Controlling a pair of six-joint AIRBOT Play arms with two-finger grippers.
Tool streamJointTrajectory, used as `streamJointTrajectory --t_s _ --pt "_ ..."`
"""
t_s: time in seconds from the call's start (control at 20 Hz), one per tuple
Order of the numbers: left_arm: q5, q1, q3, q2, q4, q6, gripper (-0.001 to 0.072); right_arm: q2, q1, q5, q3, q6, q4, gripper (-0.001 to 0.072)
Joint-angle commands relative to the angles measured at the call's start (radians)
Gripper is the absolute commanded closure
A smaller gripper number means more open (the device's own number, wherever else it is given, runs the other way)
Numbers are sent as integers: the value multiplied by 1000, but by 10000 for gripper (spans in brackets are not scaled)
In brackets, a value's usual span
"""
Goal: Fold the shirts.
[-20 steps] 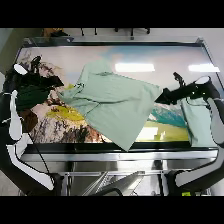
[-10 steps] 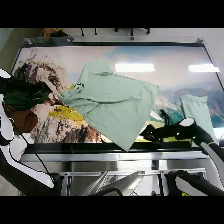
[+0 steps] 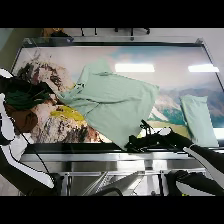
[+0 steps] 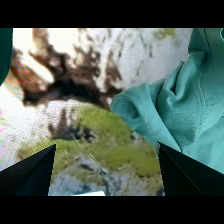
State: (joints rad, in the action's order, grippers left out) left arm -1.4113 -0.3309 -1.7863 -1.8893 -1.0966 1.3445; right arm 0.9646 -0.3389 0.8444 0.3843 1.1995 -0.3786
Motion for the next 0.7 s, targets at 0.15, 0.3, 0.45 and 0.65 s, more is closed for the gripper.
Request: streamJointTrajectory --t_s 0.15,0.3,0.45,0.65 --pt "-68 11 0 0 0 9 14 -49 219 104 184 11 -228 693" --pt "-135 14 8 1 1 15 14 -95 513 178 290 61 -462 693" --pt "-153 48 144 38 0 18 14 -95 750 196 315 -1 -456 693" --pt "-117 127 402 126 1 -7 14 -73 795 234 315 -54 -455 693"
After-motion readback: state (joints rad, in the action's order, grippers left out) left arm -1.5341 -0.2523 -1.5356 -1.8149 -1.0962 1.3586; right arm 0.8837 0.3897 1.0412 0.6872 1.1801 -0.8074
